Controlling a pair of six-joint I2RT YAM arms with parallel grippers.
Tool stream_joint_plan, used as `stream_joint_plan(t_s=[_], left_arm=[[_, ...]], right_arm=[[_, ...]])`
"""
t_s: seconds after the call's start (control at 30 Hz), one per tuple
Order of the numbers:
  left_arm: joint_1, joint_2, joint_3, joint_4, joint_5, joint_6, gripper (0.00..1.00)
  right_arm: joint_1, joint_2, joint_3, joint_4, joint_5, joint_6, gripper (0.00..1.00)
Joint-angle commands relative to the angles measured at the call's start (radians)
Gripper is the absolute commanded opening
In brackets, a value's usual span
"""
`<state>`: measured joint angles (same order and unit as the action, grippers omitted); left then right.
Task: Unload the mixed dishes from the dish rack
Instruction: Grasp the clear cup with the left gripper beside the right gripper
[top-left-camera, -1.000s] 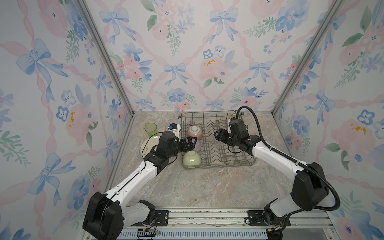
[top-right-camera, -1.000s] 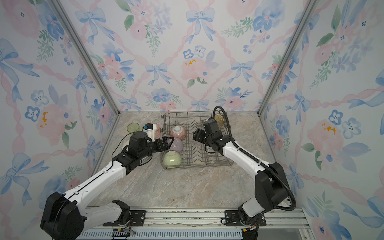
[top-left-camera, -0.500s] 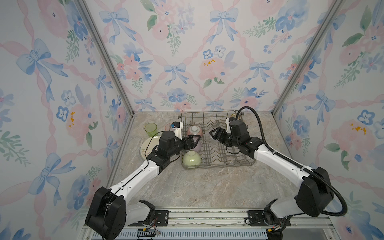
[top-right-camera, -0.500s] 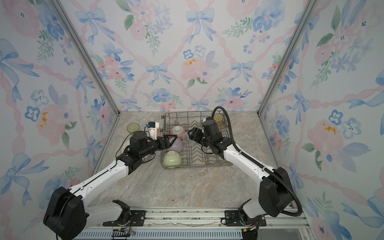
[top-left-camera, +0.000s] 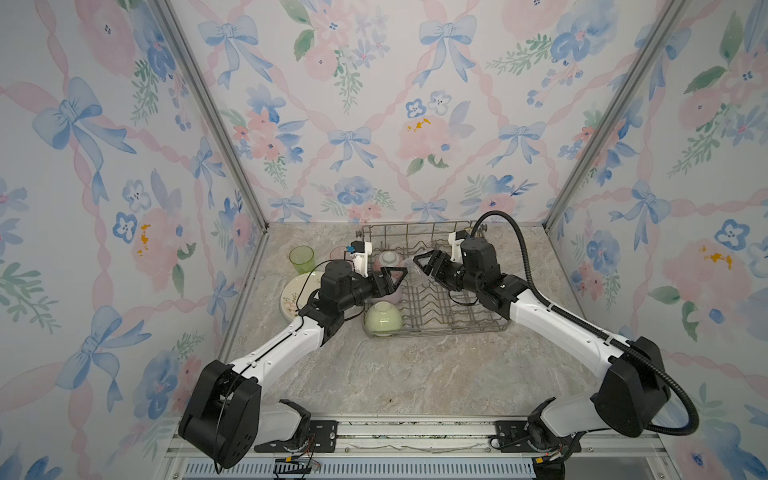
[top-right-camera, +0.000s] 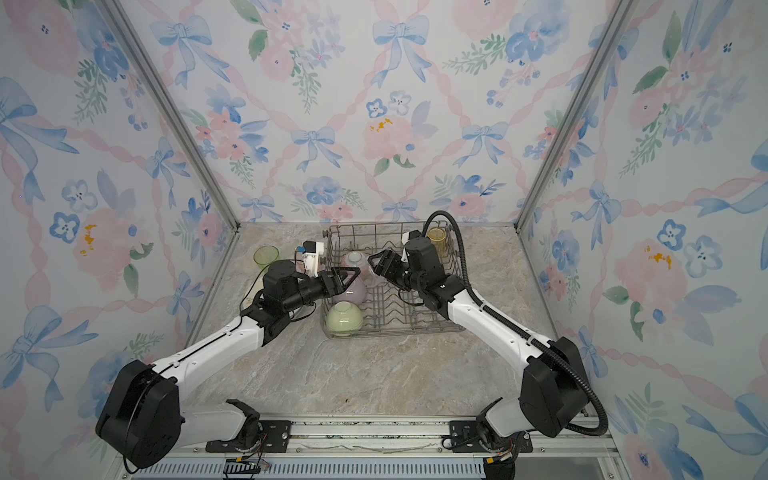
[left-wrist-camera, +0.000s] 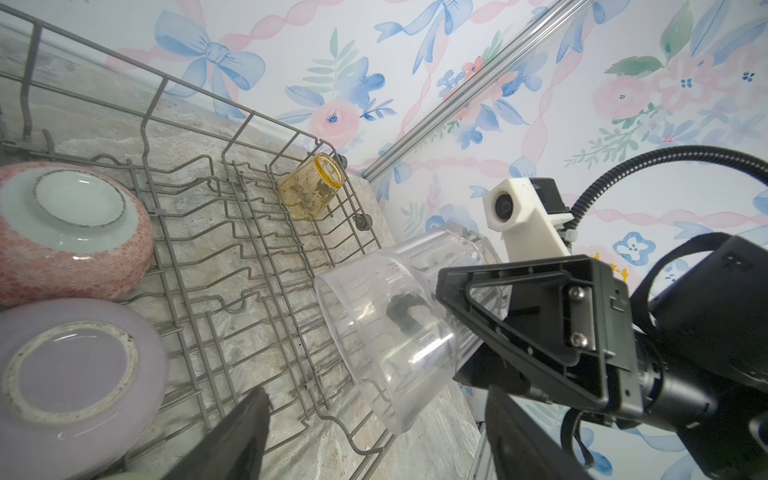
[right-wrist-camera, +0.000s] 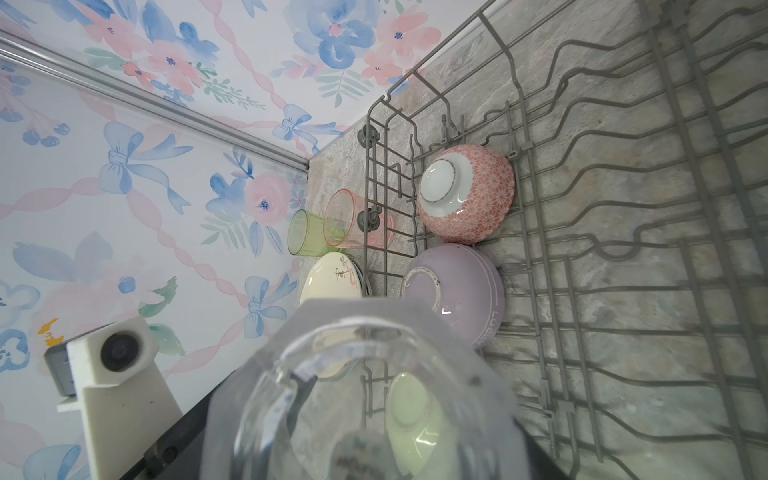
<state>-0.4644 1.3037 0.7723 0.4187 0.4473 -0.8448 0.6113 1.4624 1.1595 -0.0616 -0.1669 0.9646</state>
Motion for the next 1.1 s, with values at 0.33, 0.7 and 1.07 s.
stream_joint_plan(t_s=[0.33, 0.7, 1.07], left_arm=[[-0.004, 0.092, -0.005, 0.267, 0.119, -0.109, 0.73], [-0.004, 0.129, -0.028, 0.467, 0.172, -0.191, 0.51], [-0.005, 0.106, -0.063, 0.473, 0.159, -0.168, 0.24]], right_arm=[[0.025, -0.001, 0.013, 0.08, -0.055, 0.044, 0.54], [0.03, 0.017, -0.001, 0.151, -0.098, 0.11, 0.54], [0.04, 0.039, 0.002, 0.212, -0.123, 0.161, 0.53]])
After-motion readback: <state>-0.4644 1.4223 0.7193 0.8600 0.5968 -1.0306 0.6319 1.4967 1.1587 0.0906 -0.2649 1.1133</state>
